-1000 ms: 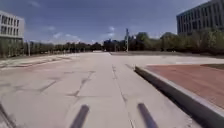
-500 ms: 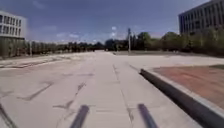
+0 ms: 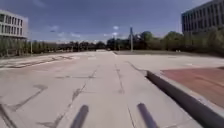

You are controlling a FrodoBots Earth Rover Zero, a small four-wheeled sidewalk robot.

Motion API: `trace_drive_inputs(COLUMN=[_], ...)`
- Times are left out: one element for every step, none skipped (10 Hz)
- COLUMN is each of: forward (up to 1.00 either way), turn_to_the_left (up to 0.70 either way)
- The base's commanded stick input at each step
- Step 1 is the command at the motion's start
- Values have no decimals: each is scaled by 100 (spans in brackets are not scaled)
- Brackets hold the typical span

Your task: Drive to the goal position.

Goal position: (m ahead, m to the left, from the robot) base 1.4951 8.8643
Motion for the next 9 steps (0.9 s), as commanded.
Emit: trace_drive_inputs(forward=[70, 33, 0, 0, 0, 0, 0, 0, 0], turn_to_the_left=[0, 0, 1, 16, 70, 70, 70, 70, 70])
